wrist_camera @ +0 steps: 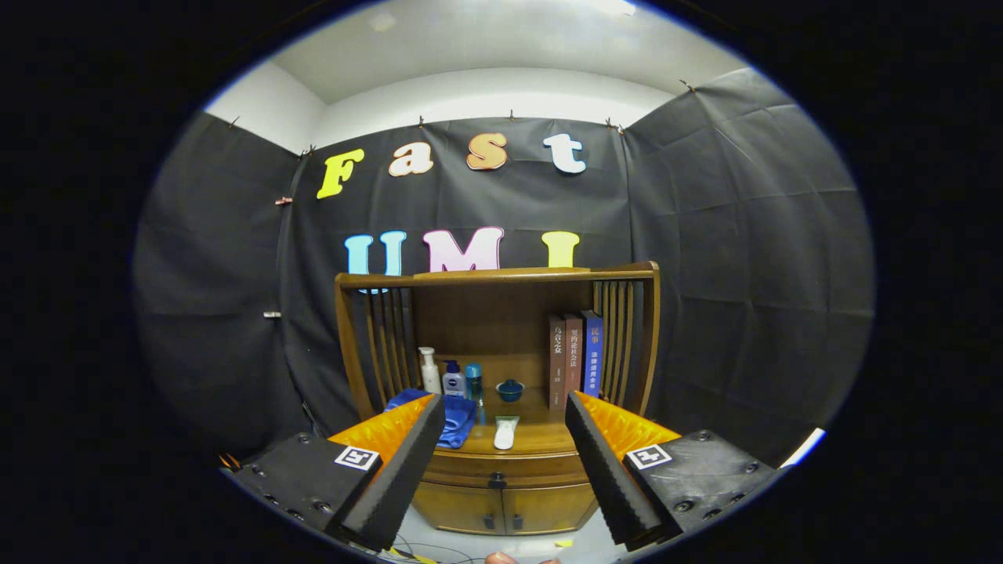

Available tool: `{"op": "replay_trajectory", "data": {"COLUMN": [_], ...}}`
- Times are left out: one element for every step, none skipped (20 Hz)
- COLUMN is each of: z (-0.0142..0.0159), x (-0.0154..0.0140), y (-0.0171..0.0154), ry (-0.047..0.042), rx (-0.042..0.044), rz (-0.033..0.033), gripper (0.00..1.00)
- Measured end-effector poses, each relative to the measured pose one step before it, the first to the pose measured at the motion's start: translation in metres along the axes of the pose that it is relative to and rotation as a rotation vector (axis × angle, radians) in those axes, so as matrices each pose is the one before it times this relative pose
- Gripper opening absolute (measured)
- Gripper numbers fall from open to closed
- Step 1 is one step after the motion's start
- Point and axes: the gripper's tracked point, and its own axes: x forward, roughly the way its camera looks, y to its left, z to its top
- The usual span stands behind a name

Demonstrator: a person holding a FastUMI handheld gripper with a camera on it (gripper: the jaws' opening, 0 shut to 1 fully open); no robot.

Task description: Pull open the drawer, take out the items inside it, and place them on the countertop above the cabinet.

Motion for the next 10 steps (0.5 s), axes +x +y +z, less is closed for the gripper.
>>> {"op": "replay_trajectory", "data": {"z": [0.00136,0.00107,0.00107,0.00037,-0.00125,-0.00341,-0.00385,-0.00055,0.00162,0.00008], "x": [-0.00217,-0.00261,-0.00138,-0.00180,-0.00079,-0.00137,-0.00125,-0.00055,-0.00057,0.00069], "y": [-0.00066,-0.00287,-0.00267,-0.00184,-0.00038,0.00078,-0.00240,-0.00054,0.00132,0.00188], "ry": [0.00215,-0.00101,-0.00540,-0.00331,-0.00018,0.00561,0.00938,0.00086,-0.00455,-0.00198], "rx": [0.00164,-0.00764,-0.01365,-0.01442,-0.01360,-0.01221,-0.00330,0.00674,0.01153,0.00543], "rz": [-0.01091,-0.01237,-0.01513,-0.01156,-0.00150,-0.00197,-0.00895,-0.00266,0.00670,0.00508], "gripper": [0.99,0.99,0.99,0.99,0.99,0.99,0.99,0.99,0.99,0.99]}}
